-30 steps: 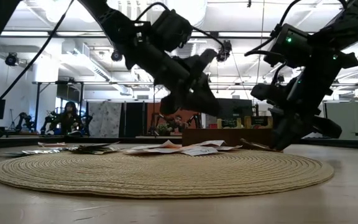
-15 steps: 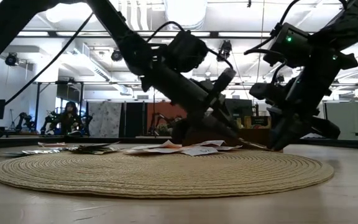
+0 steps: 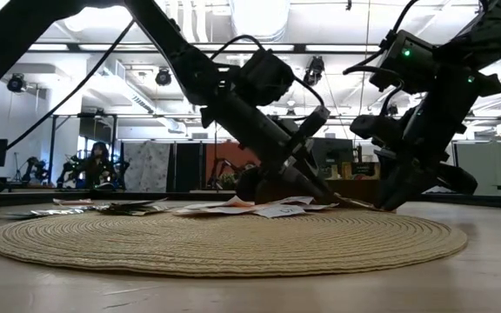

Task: Pick & Place Tea
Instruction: Put the mango tea bag into the right section of the wooden organizer

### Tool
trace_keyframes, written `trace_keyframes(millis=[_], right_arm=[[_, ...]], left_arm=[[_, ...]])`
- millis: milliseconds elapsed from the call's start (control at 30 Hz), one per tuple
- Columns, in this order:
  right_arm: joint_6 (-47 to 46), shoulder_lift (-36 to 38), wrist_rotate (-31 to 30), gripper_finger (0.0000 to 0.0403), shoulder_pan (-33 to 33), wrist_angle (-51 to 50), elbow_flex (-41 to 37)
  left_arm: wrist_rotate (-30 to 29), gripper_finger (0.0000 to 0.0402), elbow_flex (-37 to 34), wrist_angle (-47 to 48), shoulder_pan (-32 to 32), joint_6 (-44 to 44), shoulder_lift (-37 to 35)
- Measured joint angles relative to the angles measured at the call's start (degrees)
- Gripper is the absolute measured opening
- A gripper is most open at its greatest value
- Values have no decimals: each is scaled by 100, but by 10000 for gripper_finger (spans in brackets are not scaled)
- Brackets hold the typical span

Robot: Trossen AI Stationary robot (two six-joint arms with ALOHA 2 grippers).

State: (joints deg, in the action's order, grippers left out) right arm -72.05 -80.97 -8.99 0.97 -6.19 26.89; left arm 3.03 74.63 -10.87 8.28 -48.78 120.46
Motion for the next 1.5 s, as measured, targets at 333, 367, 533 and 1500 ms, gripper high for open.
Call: trace_keyframes(millis=[333, 367, 533, 1500], right_arm=[[24, -4, 4, 65, 0, 82, -2], [24, -4, 2, 64, 0, 82, -2], [111, -4, 4, 65, 0, 112, -2], [192, -9, 48, 63, 2, 357, -28]], left_arm=[[75, 67, 207, 48, 23, -27, -42], [49, 67, 248, 148, 23, -66, -42], [-51, 67, 345, 644, 79, -239, -37], [443, 70, 267, 338, 87, -561, 136]])
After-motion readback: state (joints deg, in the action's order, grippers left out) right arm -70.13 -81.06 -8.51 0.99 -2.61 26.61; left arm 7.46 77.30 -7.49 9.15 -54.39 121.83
